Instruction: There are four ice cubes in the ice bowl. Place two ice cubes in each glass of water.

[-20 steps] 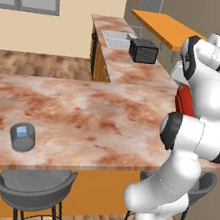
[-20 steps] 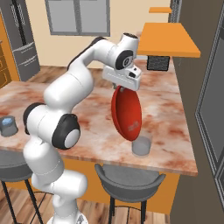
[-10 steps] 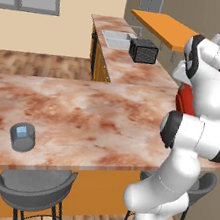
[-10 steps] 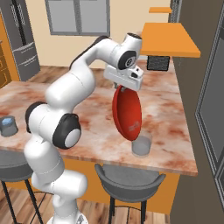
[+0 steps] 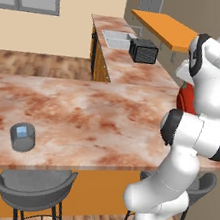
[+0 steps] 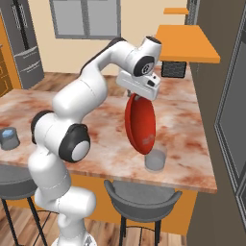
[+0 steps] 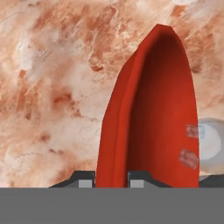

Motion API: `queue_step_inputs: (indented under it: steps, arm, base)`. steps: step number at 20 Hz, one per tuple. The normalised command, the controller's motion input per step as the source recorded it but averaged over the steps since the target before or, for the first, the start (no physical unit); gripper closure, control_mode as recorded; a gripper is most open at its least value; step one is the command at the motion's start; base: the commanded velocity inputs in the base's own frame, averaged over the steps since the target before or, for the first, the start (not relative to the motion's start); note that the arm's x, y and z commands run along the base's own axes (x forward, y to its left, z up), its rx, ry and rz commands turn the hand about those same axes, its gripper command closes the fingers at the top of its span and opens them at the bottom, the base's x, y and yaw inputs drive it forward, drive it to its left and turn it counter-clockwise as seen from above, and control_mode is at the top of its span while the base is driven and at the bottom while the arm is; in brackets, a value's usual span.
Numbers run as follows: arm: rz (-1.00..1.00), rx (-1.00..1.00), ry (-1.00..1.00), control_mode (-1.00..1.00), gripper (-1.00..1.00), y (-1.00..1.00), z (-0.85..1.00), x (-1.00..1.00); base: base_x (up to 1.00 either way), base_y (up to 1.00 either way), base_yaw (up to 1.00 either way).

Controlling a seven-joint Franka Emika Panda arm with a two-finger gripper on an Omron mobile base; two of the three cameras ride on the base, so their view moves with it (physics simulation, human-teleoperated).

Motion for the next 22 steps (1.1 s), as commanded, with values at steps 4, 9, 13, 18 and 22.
queue_step_inputs:
  steps: [4, 9, 13, 18, 22]
  arm:
    - [0.01, 0.04, 0.0, -1.0, 1.0, -0.09, 0.0, -0.02]
    - [0.02, 0.02, 0.0, -1.0, 1.0, -0.12, 0.0, -0.06]
    - [0.02, 0.02, 0.0, -1.0, 1.0, -0.08, 0.0, -0.06]
    - [0.02, 0.02, 0.0, -1.0, 1.0, -0.03, 0.0, -0.09]
    - [0.01, 0.02, 0.0, -1.0, 1.0, -0.01, 0.0, -0.09]
  base:
    - [0.0, 0.0, 0.0]
    - [0.0, 0.0, 0.0]
    - [0.0, 0.0, 0.0]
    - [0.0, 0.0, 0.0]
    - [0.0, 0.0, 0.0]
